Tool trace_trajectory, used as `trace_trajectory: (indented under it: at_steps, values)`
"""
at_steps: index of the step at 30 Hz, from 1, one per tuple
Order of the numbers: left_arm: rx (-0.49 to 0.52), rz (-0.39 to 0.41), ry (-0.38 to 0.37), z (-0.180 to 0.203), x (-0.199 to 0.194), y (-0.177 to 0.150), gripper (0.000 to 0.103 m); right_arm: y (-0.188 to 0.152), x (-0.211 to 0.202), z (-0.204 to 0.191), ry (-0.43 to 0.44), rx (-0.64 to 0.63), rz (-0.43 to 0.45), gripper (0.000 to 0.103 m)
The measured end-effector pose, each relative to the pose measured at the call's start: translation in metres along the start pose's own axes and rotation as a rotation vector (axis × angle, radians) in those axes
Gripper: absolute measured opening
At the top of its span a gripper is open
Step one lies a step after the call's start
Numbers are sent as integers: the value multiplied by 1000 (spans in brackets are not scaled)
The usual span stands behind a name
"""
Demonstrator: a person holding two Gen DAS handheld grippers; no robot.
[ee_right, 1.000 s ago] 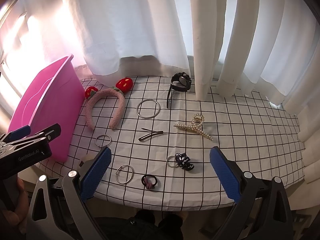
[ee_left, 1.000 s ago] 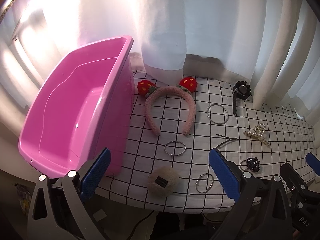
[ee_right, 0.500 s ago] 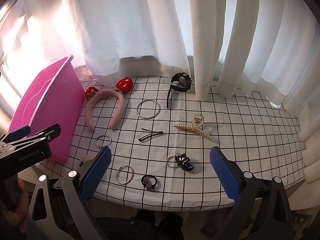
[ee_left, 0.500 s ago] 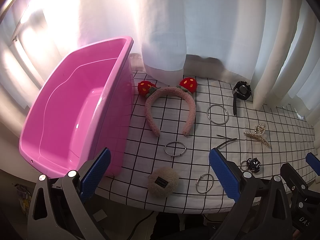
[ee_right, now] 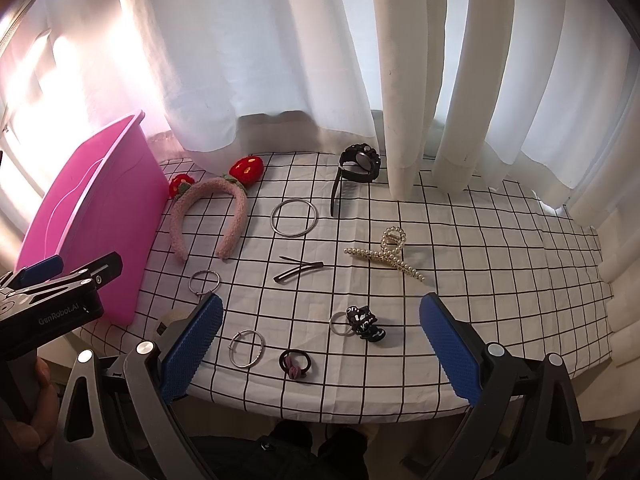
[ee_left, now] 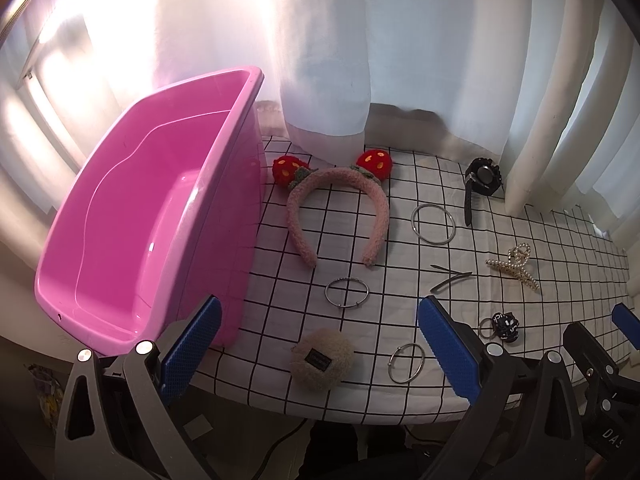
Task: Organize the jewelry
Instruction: 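Move left tool to the beige pom-pom while right tool approaches the black-and-white clip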
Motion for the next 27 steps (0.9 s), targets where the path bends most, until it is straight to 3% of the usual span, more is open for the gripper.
trace_trajectory:
  at_steps: [5,9,15,23,27]
  values:
    - [-12,-25,7,0,9,-12,97,-7,2,11,26,4,-2,94]
    - [-5,-56,40,-1,22,-25,97,-20,12,21,97,34,-31,94]
    - [-36,-79,-3,4,38,-55,97,-45,34,42,192,71,-94,94]
    - [-99,-136,-43,7,65,-98,97,-66,67,64,150,-22,-117,94]
    - [-124,-130,-23,4,76,-109,97,-70,80,71,111,-72,-97,94]
Point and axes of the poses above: each gripper's, at about its wrist camera, not at the fingertips, and x roughly the way its jaws point, z to its right, y to its top, the point moved 10 cm from there along x, roughly the way its jaws point, and after that the axes turned 2 degrees about z, right-handed, at the moved point
